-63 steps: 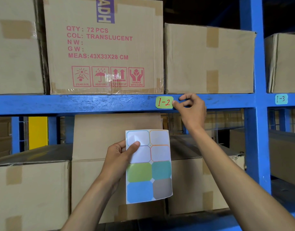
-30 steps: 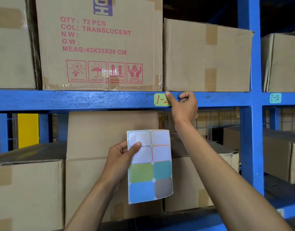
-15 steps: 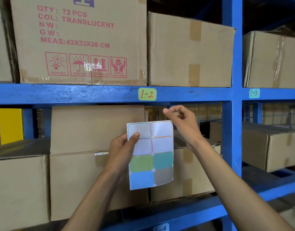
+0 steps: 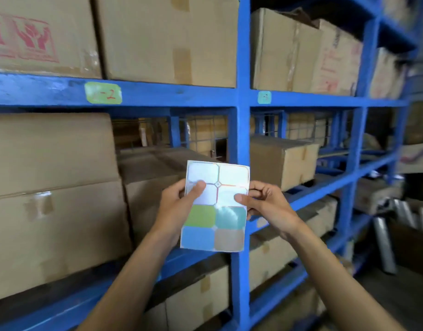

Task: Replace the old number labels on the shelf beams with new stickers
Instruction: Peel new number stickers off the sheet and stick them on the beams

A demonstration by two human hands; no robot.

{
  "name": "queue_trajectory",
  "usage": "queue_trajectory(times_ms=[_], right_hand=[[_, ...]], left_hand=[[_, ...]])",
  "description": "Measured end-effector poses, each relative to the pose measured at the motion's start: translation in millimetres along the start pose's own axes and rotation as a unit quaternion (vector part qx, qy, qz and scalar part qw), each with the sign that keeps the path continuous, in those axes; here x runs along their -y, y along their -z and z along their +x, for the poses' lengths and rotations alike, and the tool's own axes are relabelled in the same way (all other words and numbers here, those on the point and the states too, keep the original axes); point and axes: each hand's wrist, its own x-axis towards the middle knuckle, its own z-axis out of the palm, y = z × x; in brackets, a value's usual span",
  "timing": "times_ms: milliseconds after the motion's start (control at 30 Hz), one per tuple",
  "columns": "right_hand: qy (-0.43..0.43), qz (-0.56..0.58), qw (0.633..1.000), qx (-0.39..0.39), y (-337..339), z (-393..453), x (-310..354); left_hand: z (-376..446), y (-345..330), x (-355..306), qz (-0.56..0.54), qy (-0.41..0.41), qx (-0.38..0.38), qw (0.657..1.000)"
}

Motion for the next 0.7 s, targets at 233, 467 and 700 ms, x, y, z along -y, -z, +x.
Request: queue_trajectory(times_ms=[233, 467, 700], right_hand=[[-0.089, -0.033, 0.984, -0.153, 113.9, -114.7, -15.7], [-0.185, -0.12, 0.941, -0.258, 192.6, -236.7, -3.8], [-0.276, -0.152, 0.877, -0.362, 238.5, -387.7, 23.1]], left_hand=[[-51.5, -120.6, 63.7, 0.002, 0.068, 0.182, 0.981], [-113.0, -224.3, 102.3, -0.003, 0.11, 0.327, 0.939], [-199.4, -318.8, 129.1, 0.027, 0.134, 0.532, 0.836]])
